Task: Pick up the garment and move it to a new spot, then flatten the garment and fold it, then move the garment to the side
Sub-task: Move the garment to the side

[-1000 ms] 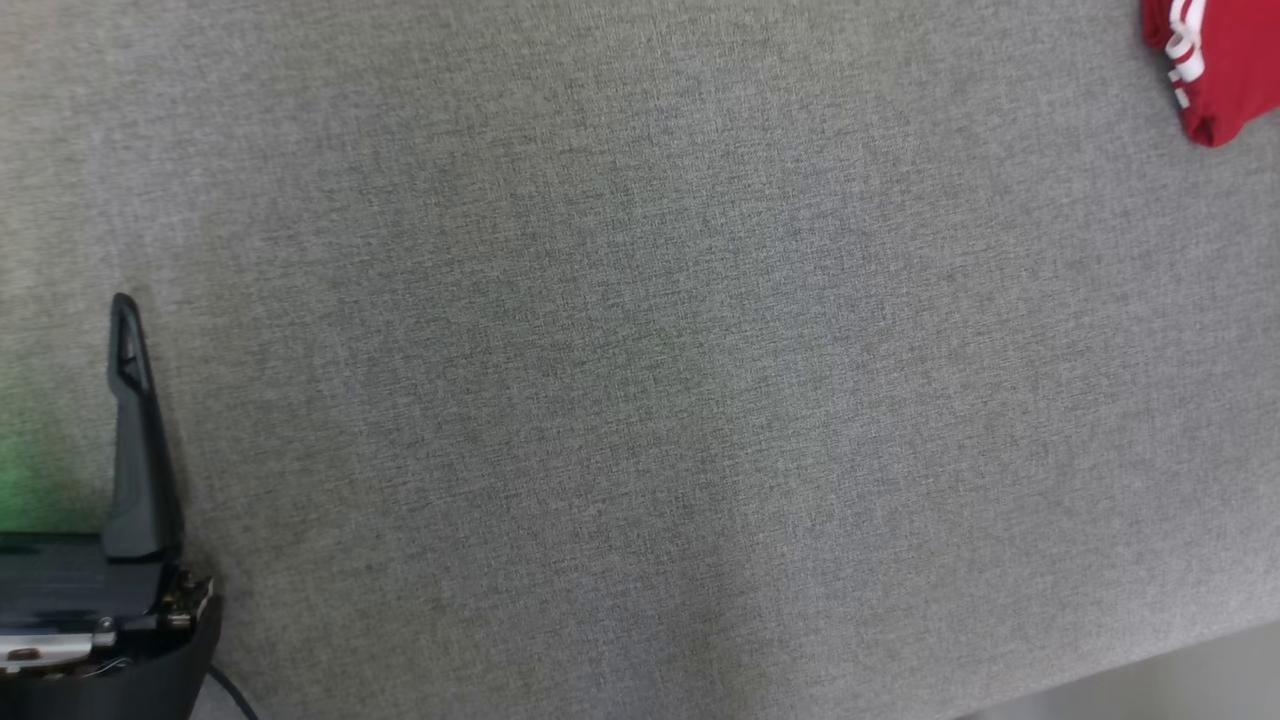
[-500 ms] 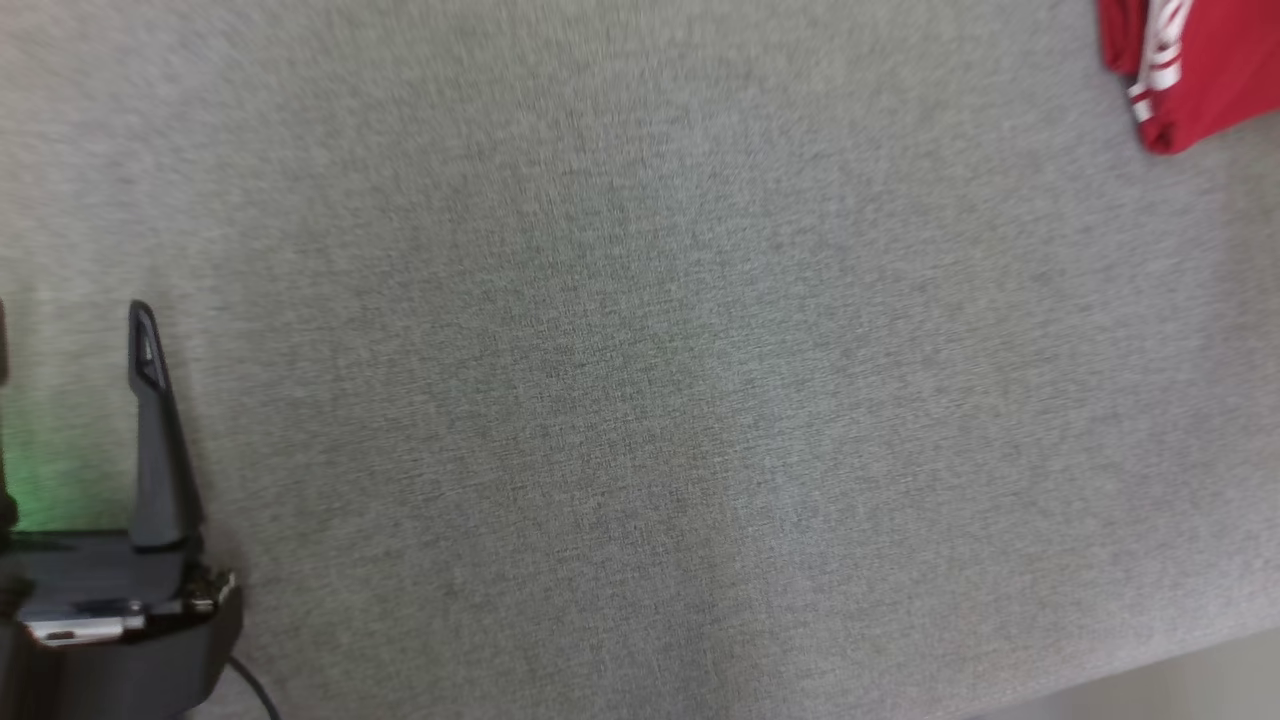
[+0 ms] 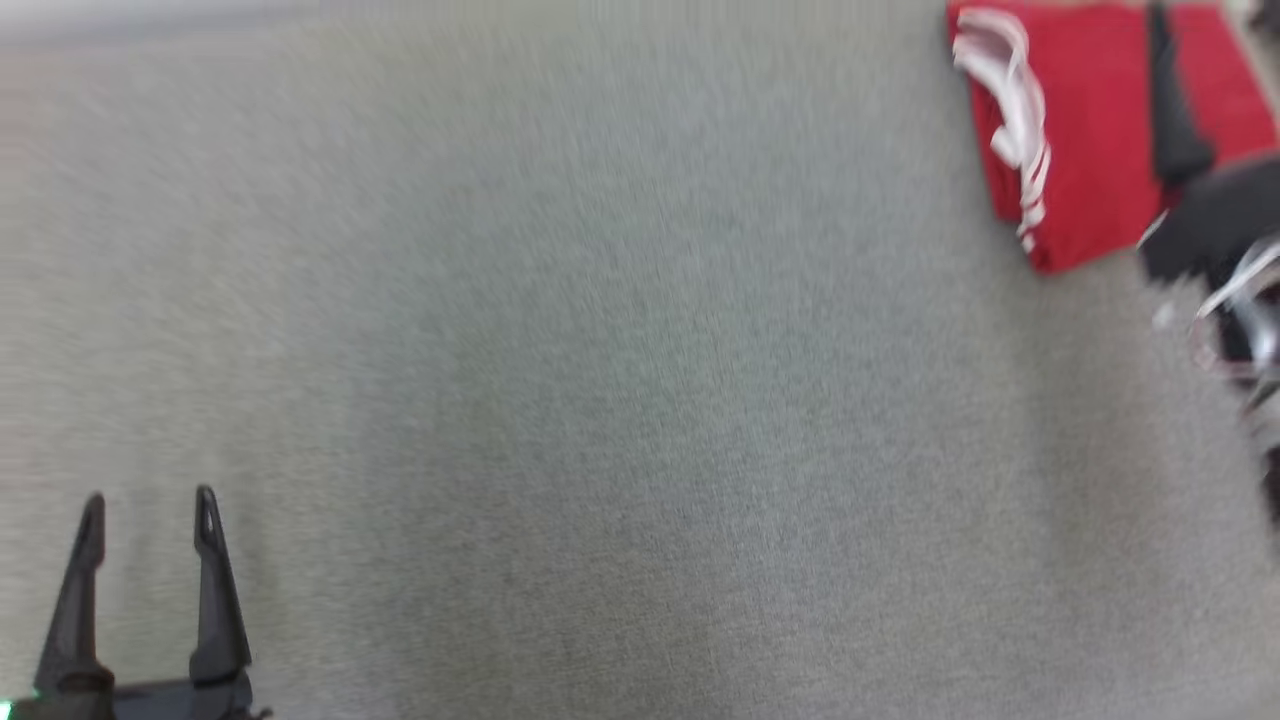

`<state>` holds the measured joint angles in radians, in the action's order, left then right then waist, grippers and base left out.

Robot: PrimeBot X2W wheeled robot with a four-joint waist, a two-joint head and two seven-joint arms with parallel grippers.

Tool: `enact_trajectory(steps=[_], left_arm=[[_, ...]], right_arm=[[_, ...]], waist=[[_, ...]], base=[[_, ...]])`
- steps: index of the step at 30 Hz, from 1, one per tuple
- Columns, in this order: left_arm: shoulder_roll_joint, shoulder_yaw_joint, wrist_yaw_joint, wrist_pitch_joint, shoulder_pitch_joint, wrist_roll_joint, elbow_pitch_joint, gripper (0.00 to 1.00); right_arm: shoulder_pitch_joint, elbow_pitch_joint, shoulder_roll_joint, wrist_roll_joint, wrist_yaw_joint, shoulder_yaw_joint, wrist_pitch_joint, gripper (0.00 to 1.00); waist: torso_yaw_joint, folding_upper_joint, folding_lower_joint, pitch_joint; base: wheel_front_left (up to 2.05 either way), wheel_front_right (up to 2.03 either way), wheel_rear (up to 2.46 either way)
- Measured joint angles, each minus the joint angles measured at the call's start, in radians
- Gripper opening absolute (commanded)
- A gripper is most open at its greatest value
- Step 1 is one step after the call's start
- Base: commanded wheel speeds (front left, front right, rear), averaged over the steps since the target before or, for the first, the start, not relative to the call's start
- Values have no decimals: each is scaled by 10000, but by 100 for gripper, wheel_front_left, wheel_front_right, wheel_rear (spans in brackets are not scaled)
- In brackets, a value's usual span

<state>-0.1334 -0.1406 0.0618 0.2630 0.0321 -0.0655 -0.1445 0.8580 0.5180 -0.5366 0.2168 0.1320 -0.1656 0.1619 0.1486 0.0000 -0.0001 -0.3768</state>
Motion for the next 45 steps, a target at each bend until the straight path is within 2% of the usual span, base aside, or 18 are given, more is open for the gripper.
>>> enact_trajectory(steps=[10, 23, 29, 45], left_arm=[[245, 4, 75, -2, 607, -54, 499, 100], [418, -4, 132, -2, 1087, -102, 1198, 100], [477, 4, 174, -2, 1145, -123, 1404, 100], [240, 357, 453, -2, 1231, -144, 2004, 100]], right_arm=[[-2617, -420, 1212, 105, -2, -104, 483, 100], [-5626, -1068, 2673, 167, -2, 685, 809, 100], [-6758, -1294, 3333, 155, -2, 1275, 903, 100], [-8657, -2383, 4449, -740, -2, 1799, 995, 100]], waist=[[-522, -1, -2, 1865], [-1102, -1, -2, 3353], [-1293, -2, -2, 3784], [-1654, 0, 0, 4122]], base=[[0, 0, 0], [0, 0, 0], [0, 0, 0], [0, 0, 0]])
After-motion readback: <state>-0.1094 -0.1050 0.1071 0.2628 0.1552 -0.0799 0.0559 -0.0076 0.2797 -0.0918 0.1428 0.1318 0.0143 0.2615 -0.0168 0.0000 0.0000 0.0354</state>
